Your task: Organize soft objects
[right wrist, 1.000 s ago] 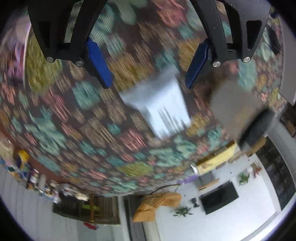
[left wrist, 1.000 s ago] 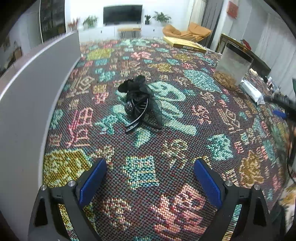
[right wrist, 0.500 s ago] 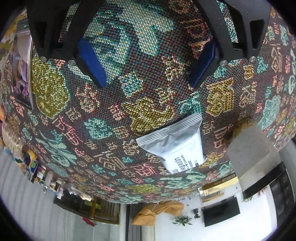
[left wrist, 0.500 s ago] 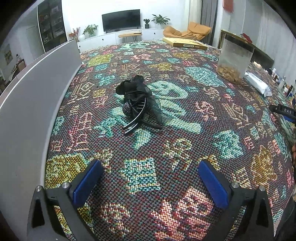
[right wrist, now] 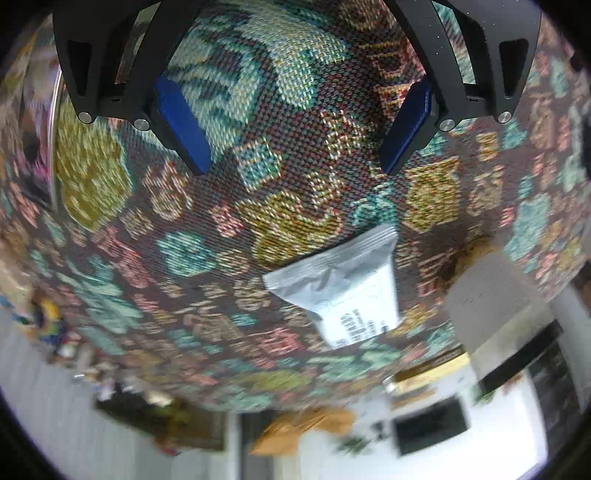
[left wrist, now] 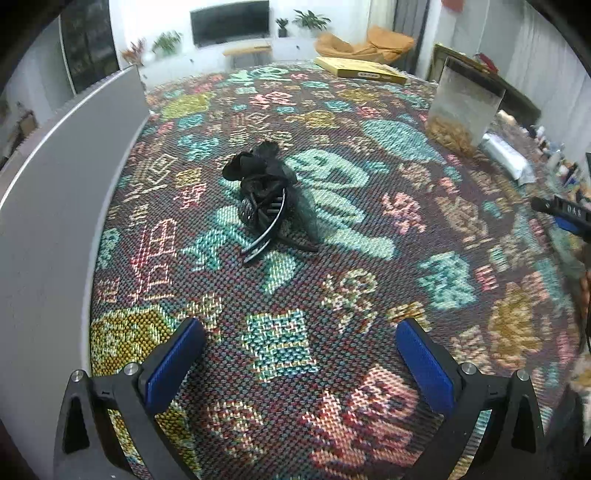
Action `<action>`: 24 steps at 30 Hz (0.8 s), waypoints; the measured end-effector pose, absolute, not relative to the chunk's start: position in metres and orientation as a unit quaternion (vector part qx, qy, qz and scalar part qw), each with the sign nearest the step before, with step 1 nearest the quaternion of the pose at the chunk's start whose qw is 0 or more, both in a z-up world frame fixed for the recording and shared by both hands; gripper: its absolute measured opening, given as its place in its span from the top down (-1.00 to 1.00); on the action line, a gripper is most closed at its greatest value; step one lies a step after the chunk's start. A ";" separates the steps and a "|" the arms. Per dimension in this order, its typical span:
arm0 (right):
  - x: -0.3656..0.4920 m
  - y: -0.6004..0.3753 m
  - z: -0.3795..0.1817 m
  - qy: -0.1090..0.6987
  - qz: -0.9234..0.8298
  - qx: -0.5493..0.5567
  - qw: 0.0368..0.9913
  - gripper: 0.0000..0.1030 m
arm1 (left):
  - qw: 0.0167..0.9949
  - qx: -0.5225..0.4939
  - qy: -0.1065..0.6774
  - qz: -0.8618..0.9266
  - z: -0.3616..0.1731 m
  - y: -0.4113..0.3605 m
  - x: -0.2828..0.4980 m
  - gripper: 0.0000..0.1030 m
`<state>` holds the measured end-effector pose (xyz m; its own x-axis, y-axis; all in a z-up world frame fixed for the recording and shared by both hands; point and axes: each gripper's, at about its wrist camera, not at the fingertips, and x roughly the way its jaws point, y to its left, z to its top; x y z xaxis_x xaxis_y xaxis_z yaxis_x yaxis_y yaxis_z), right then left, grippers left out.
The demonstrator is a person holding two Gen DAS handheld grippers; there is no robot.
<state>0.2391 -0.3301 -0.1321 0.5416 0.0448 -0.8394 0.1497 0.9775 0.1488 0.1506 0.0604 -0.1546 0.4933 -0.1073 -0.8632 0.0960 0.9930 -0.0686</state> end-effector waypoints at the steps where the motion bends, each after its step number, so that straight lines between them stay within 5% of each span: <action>1: 0.248 -0.342 -0.124 0.480 -0.015 0.139 0.866 -0.81 | 0.867 -0.014 0.494 -0.056 -0.150 0.064 0.151 -1.00; 7: 0.311 -0.321 -0.094 0.498 0.022 0.112 0.860 -0.81 | 0.873 -0.064 0.480 -0.060 -0.132 0.079 0.158 -0.99; 14: 0.357 -0.280 -0.136 0.557 0.010 -0.039 0.829 -0.78 | 0.868 -0.001 0.497 -0.016 -0.140 0.064 0.206 -0.99; 16: 0.354 -0.288 -0.135 0.549 0.001 -0.023 0.835 -0.32 | 0.861 -0.001 0.508 0.007 -0.149 0.066 0.219 -0.96; 18: 0.351 -0.304 -0.132 0.548 0.001 0.024 0.836 -0.27 | 0.857 -0.021 0.514 0.015 -0.156 0.072 0.227 -0.44; 20: 0.346 -0.319 -0.126 0.544 -0.004 0.054 0.837 -0.23 | 0.868 -0.022 0.496 0.018 -0.150 0.074 0.229 0.28; 24: 0.330 -0.348 -0.087 0.493 -0.001 0.126 0.861 -0.22 | 0.873 -0.076 0.481 -0.011 -0.131 0.081 0.231 0.28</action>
<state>0.3301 -0.3476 -0.0872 0.5133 0.1225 -0.8494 0.1267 0.9681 0.2162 0.2313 0.0812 -0.1313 0.5370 -0.0913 -0.8386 -0.0541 0.9883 -0.1422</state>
